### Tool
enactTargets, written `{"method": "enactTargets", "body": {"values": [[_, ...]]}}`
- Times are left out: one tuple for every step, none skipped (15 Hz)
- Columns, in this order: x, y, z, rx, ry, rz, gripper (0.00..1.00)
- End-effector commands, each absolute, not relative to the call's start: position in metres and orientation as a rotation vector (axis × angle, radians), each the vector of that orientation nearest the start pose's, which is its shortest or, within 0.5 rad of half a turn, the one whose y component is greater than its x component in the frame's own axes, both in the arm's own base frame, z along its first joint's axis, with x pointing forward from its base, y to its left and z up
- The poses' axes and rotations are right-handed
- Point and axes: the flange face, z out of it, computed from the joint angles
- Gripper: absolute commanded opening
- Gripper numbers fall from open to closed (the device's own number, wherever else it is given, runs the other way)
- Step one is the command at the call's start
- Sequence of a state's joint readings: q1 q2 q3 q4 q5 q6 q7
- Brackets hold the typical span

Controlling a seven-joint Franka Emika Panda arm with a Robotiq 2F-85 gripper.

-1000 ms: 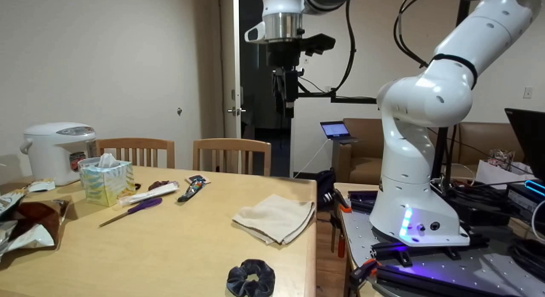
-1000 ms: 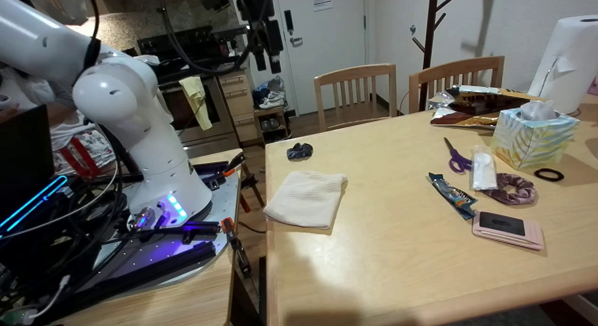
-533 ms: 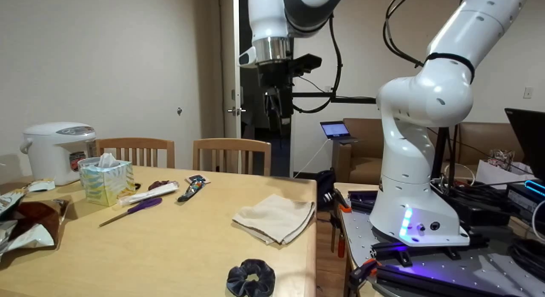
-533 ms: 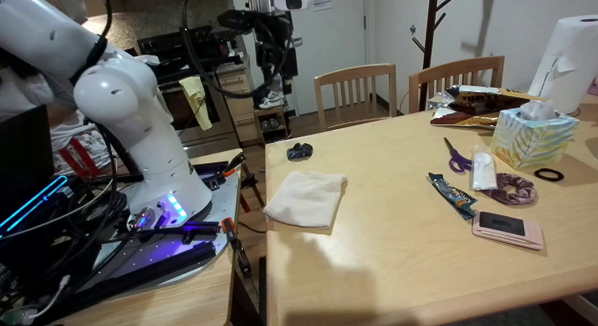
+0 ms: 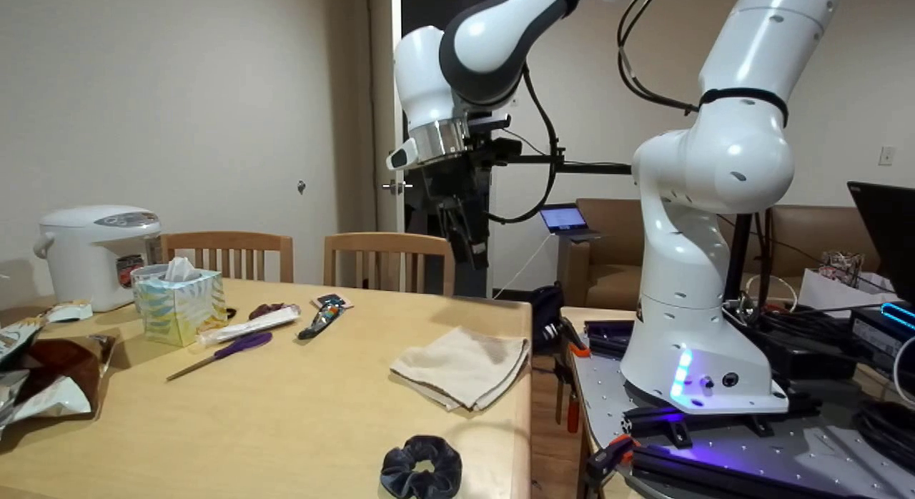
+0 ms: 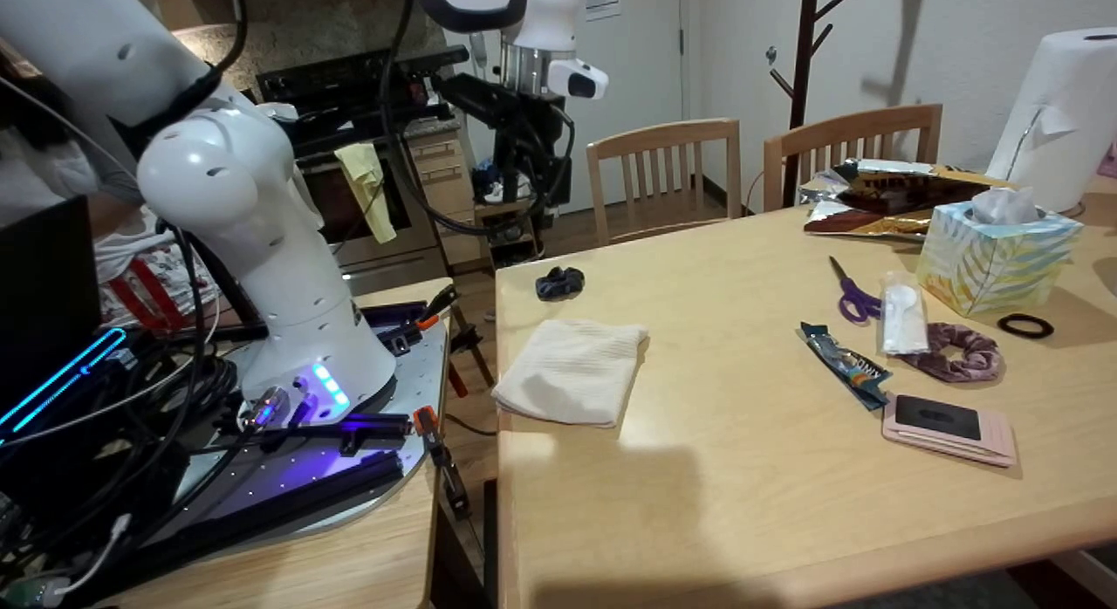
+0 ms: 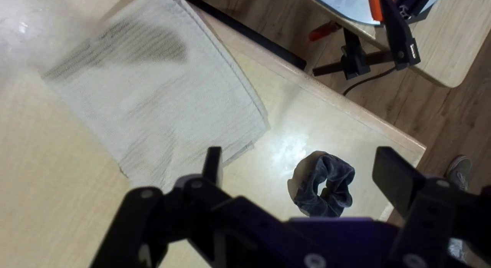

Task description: Wipe the table with the towel

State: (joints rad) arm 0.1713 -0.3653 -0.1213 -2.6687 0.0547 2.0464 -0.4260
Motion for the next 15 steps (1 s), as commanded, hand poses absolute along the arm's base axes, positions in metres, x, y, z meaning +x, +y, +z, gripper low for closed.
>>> {"method": "enactTargets", "body": {"values": [[0.37, 0.016, 0.31, -2.885, -0.639, 0.302, 1.0], [0.37, 0.014, 0.303, -2.893, -0.616, 0.263, 1.0], [0.37, 0.01, 0.295, -2.91, -0.591, 0.231, 1.0], [0.369, 0.008, 0.288, -2.92, -0.581, 0.213, 1.0], [0.367, 0.007, 0.284, -2.935, -0.564, 0.204, 1.0], [0.364, 0.007, 0.282, -2.949, -0.561, 0.195, 1.0], [0.369, 0.009, 0.288, -2.943, -0.572, 0.234, 1.0], [0.367, 0.008, 0.285, -2.947, -0.565, 0.231, 1.0], [0.366, 0.007, 0.283, -2.948, -0.563, 0.229, 1.0], [0.366, 0.007, 0.283, -2.948, -0.563, 0.229, 1.0], [0.37, 0.011, 0.284, -2.99, -0.615, 0.204, 1.0], [0.377, 0.012, 0.282, -3.072, -0.673, 0.176, 1.0], [0.382, 0.011, 0.28, -3.099, -0.739, 0.188, 1.0], [0.385, 0.009, 0.278, -3.142, -0.781, 0.203, 1.0], [0.387, 0.007, 0.276, -3.162, -0.81, 0.215, 1.0]]}}
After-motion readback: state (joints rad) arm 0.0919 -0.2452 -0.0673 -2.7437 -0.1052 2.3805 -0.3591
